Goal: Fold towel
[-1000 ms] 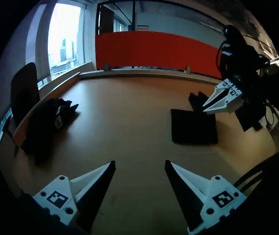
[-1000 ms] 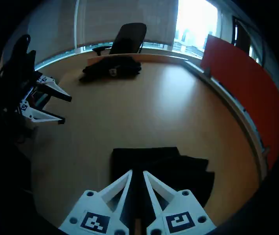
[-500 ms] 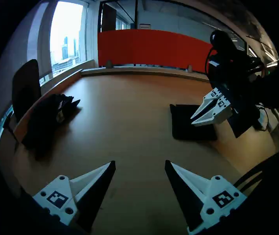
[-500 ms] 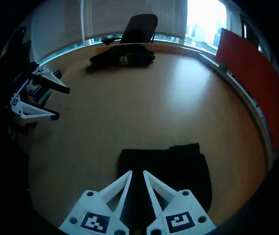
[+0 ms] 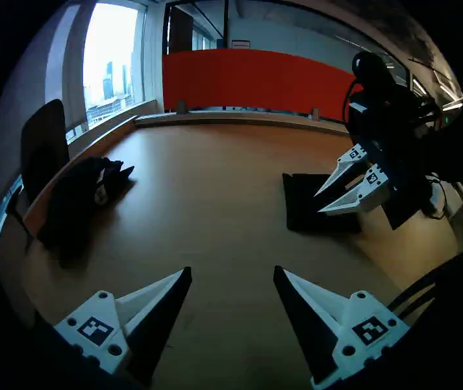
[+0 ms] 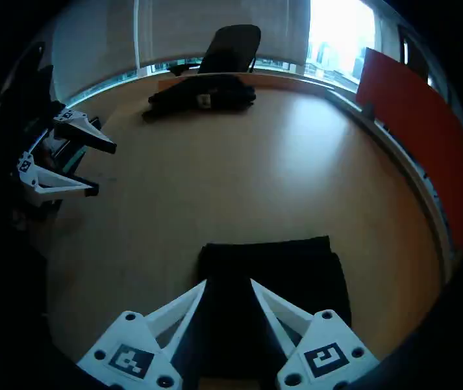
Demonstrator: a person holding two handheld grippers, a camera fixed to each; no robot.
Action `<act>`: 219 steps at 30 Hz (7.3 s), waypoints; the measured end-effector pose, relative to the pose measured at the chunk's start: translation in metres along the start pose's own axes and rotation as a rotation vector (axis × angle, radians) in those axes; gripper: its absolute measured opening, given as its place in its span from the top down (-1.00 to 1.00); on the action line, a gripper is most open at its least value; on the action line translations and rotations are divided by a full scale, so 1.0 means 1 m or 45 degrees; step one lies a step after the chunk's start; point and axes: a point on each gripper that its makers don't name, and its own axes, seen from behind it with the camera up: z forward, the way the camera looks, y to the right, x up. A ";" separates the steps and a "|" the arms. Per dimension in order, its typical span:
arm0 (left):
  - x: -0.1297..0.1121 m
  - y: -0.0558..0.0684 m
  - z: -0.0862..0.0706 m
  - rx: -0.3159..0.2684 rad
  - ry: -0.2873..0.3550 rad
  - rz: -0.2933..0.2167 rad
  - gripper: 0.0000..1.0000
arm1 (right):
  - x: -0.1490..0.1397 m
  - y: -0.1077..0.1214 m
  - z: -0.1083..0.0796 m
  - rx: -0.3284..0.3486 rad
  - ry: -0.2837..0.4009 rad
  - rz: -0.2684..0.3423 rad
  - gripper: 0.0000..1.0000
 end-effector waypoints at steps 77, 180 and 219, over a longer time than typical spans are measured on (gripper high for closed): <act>0.005 -0.001 0.004 -0.011 0.004 0.020 -0.87 | -0.098 -0.016 -0.043 -0.338 -0.062 0.382 -0.39; 0.057 0.021 0.012 -0.109 0.086 0.055 -0.87 | 0.041 0.104 -0.207 -0.670 0.334 0.359 0.97; 0.067 0.041 0.024 -0.160 0.060 0.119 -0.87 | -0.100 0.164 -0.343 -0.940 0.233 0.627 0.97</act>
